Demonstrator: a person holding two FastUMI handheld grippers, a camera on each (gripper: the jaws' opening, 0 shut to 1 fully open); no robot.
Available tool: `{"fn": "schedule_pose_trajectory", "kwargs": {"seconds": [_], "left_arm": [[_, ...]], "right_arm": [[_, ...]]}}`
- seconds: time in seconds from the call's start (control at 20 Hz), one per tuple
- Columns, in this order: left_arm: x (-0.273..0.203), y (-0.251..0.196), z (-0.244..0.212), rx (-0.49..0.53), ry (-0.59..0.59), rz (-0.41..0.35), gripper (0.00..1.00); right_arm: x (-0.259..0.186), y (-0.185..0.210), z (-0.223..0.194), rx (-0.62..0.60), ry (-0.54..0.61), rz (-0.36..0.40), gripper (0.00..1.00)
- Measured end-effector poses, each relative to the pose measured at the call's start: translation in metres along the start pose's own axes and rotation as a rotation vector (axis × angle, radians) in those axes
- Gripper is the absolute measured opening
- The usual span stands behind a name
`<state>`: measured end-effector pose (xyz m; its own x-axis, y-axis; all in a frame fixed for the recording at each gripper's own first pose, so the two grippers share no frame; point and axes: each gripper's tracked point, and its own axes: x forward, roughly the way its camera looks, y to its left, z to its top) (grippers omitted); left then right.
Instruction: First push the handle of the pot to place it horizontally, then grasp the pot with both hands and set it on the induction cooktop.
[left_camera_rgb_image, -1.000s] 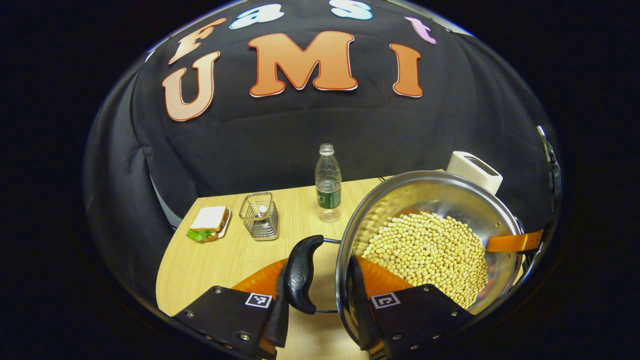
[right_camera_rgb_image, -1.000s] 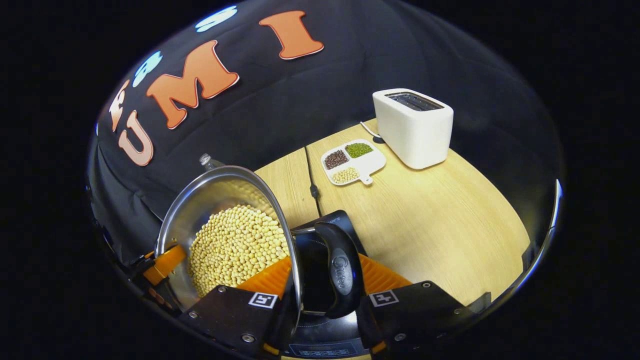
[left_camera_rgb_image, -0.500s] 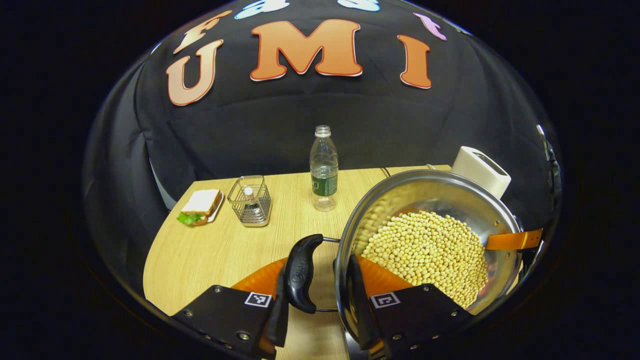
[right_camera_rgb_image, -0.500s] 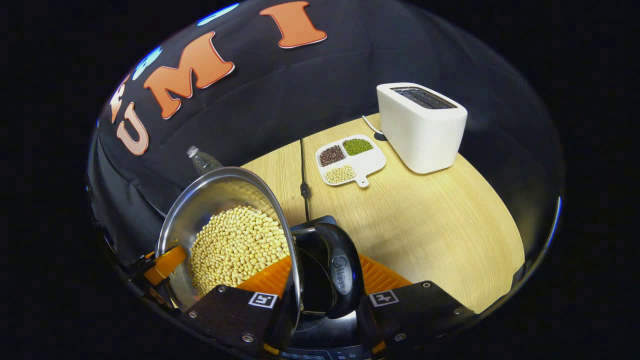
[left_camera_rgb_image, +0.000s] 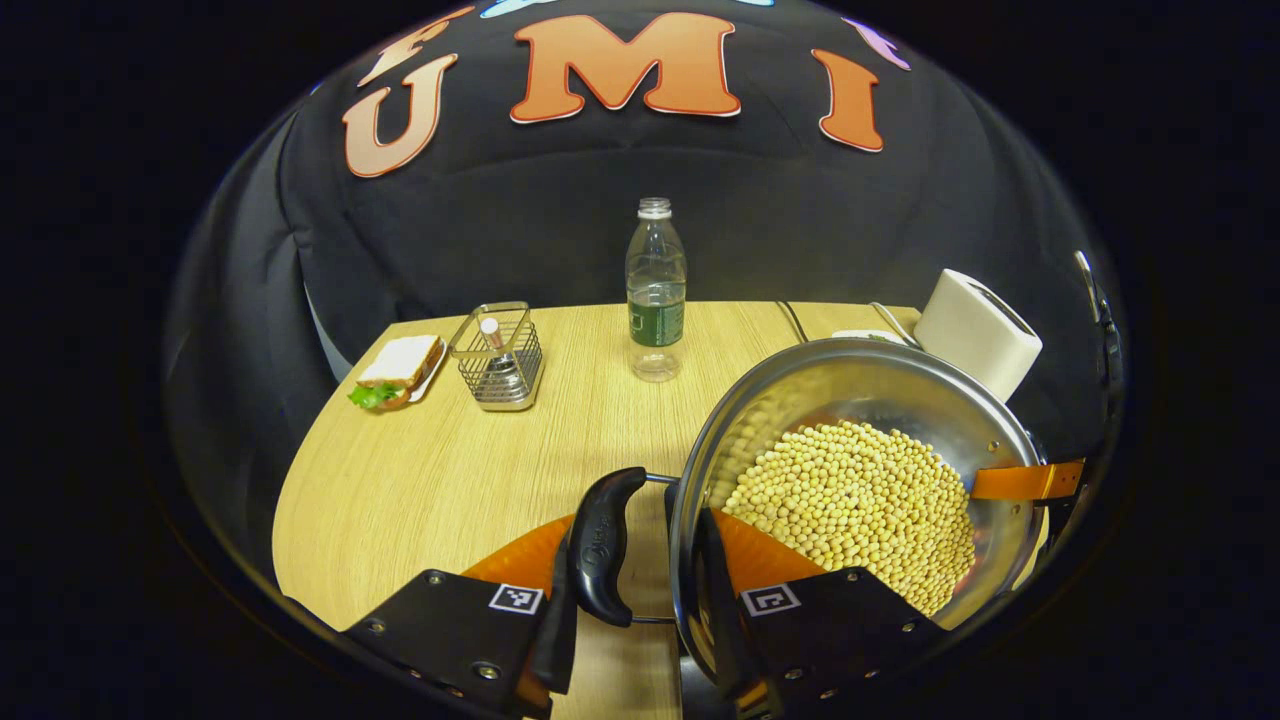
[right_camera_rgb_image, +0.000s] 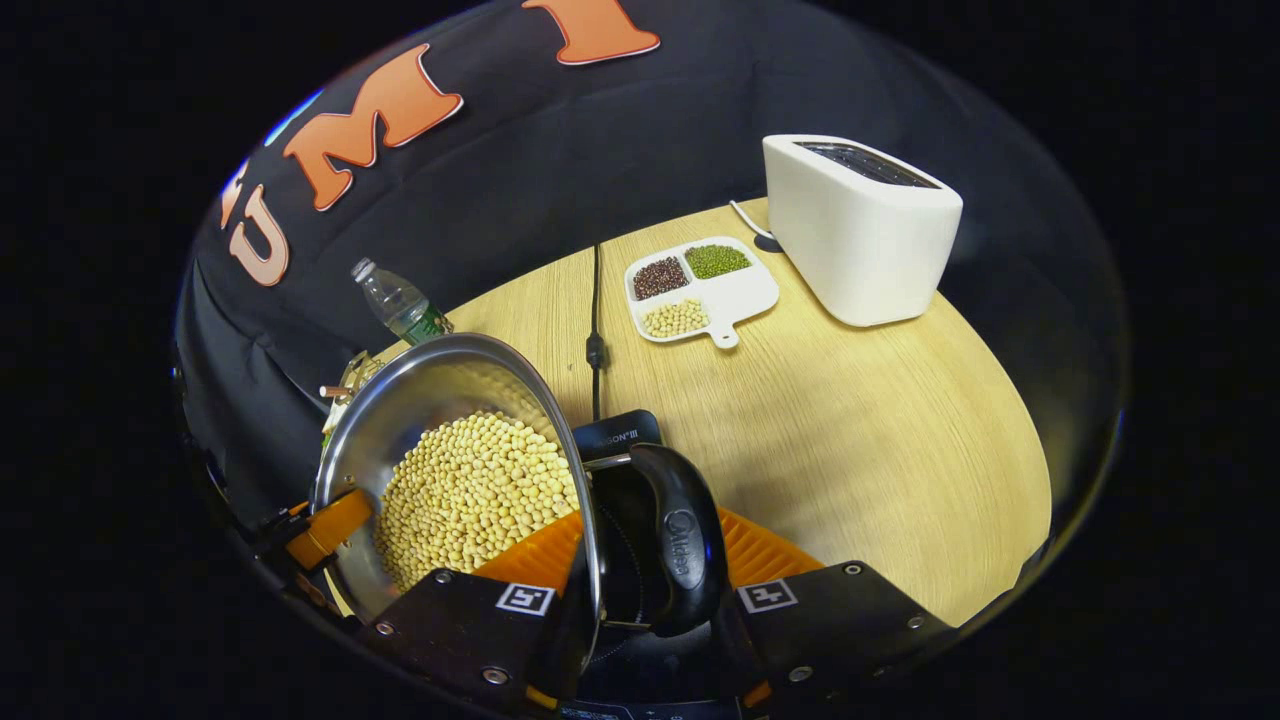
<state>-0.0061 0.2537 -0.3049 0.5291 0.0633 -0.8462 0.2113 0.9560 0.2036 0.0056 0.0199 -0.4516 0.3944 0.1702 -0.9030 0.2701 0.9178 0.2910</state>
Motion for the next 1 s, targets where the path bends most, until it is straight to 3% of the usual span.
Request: {"fn": "schedule_pose_trajectory", "kwargs": {"seconds": [0.05, 0.1, 0.55, 0.75, 0.9, 1.0], "left_arm": [[-0.001, 0.000, 0.000, -0.004, 0.005, 0.001, 0.57], [-0.001, 0.000, 0.000, -0.007, 0.008, 0.002, 0.57], [0.003, -0.008, -0.013, -0.058, 0.047, 0.013, 0.56], [-0.005, -0.006, -0.018, 0.006, 0.067, 0.028, 0.66], [-0.021, -0.004, -0.010, -0.017, 0.031, 0.037, 0.77], [-0.037, 0.009, 0.009, -0.032, -0.017, 0.059, 0.78]], "right_arm": [[0.000, 0.001, -0.001, -0.002, 0.003, 0.000, 0.48], [0.002, 0.001, -0.001, -0.003, 0.006, 0.000, 0.52], [0.017, -0.008, -0.013, -0.017, 0.029, -0.033, 0.54], [0.008, -0.006, 0.004, -0.072, -0.044, -0.076, 0.69], [-0.017, -0.001, 0.031, -0.081, -0.159, -0.074, 0.82], [-0.041, 0.003, 0.056, -0.117, -0.254, -0.071, 0.87]]}}
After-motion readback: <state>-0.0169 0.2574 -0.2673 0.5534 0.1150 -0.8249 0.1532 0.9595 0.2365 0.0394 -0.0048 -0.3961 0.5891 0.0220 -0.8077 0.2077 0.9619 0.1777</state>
